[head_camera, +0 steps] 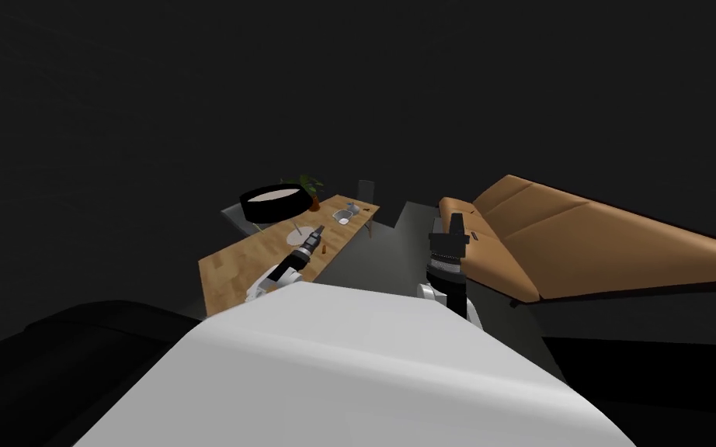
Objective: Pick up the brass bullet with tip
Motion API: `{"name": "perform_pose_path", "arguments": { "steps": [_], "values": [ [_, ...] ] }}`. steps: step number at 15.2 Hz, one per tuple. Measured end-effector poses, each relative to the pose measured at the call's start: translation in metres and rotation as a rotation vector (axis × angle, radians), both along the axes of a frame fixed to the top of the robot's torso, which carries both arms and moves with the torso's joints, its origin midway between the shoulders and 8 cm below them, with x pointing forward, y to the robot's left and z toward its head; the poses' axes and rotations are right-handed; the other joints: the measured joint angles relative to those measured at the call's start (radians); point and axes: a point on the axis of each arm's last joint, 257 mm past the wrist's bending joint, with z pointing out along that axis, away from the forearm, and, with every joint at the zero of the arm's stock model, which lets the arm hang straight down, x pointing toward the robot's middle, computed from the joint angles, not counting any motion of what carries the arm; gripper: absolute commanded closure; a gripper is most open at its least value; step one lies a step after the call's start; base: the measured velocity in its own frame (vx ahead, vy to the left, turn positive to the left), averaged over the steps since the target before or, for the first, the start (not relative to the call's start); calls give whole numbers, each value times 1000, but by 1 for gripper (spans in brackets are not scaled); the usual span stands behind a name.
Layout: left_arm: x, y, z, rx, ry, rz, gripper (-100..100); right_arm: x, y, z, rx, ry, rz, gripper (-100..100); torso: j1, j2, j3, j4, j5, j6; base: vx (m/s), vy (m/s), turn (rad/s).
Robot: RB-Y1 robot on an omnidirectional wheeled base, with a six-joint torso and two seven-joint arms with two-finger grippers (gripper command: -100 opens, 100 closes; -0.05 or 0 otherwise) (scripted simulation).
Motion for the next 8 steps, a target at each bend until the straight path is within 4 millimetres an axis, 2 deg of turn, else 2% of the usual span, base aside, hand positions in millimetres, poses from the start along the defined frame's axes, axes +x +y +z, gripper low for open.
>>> {"name": "perform_pose_path", "arguments": {
  "steps": [4, 8],
  "values": [
    [1, 5, -40, 44, 132, -26, -100, 0, 0, 0, 0, 0, 0, 0, 0, 0, 0, 0, 0, 0, 20, 38, -150],
    [-6, 10, -82, 93, 267, -49, -100, 0, 0, 0, 0, 0, 0, 0, 0, -1, 0, 0, 0, 0, 22, 39, -139]
  ]
}}
